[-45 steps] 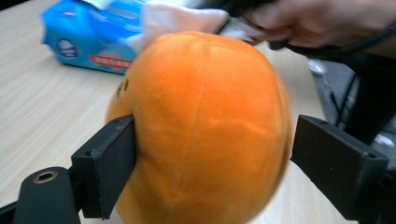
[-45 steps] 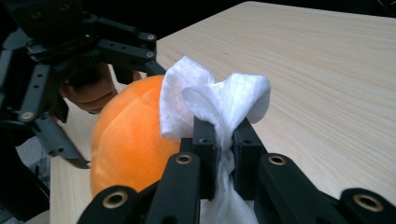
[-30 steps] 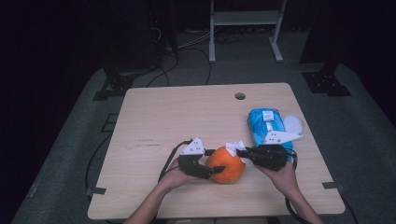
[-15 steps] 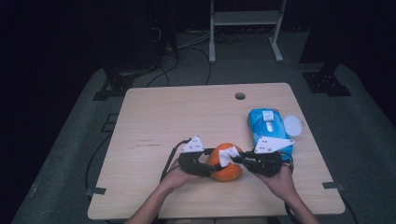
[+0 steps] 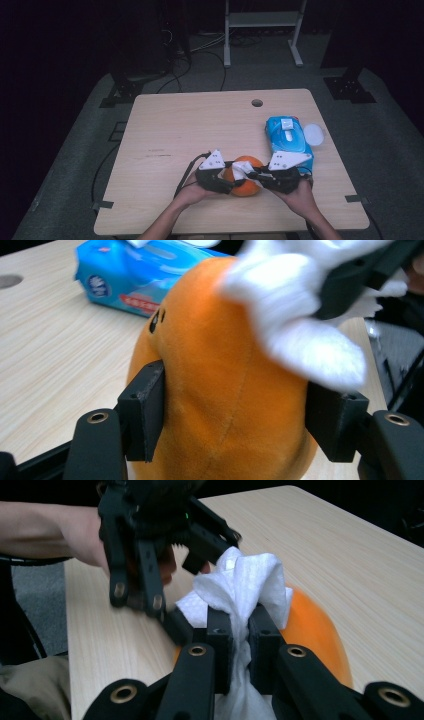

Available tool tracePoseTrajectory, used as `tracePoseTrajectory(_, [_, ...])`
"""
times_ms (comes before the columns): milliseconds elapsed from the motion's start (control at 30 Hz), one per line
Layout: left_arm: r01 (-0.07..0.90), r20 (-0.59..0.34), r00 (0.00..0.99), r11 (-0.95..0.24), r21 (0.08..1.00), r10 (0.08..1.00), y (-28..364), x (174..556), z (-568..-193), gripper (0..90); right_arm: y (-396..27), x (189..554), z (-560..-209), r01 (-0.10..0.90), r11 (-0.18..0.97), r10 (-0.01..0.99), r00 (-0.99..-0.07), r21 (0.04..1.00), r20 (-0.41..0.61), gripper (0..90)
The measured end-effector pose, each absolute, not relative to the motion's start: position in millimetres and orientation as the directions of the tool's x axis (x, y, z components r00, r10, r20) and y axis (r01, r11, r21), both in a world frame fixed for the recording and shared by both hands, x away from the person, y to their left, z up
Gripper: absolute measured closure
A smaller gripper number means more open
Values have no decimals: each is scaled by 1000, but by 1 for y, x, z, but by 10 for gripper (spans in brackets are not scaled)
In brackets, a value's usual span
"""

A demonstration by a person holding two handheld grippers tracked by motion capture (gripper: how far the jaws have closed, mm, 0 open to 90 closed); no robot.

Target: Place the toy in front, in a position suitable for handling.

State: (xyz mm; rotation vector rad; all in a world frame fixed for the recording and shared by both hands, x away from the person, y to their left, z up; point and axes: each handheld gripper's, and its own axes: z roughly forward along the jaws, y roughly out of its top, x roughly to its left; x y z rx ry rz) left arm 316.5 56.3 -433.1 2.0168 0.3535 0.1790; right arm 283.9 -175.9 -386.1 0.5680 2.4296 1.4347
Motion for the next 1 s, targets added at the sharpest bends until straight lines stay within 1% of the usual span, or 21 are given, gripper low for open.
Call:
tracePoseTrajectory(67, [144,-3,952,-439,887,307,55,314,-433,327,-171,287,-382,181,442,462,-886,878,-50,824])
tracePoseTrajectory(100, [147,-5,951,-436,888,309,55,314,-433,327,-170,290,-380,181,440,469,-882,879,-54,824])
tracePoseTrajectory(233, [155,-18,952,-428,890,307,59,317,-434,329,-181,302,-382,236,409,500,-866,882,0,825])
tracePoseTrajectory(400, [165,-38,953,-409,897,301,63,320,-435,328,-204,305,-387,291,383,554,-832,877,34,825])
tracePoseTrajectory(467, [145,-19,956,-415,898,292,60,318,-435,329,-208,303,-388,306,376,553,-832,875,53,826])
tracePoseTrajectory(533, [133,-5,957,-423,897,289,57,316,-434,330,-206,298,-386,296,385,542,-839,874,45,826])
tracePoseTrajectory(733, [47,73,969,-468,882,235,49,306,-433,330,-181,299,-378,281,430,470,-881,858,53,825])
tracePoseTrajectory(867, [37,76,973,-467,883,220,51,306,-434,331,-179,310,-379,315,422,478,-874,850,86,826])
tracePoseTrajectory(1000, [53,55,974,-458,888,219,57,311,-434,342,-194,317,-384,348,383,514,-850,856,116,826])
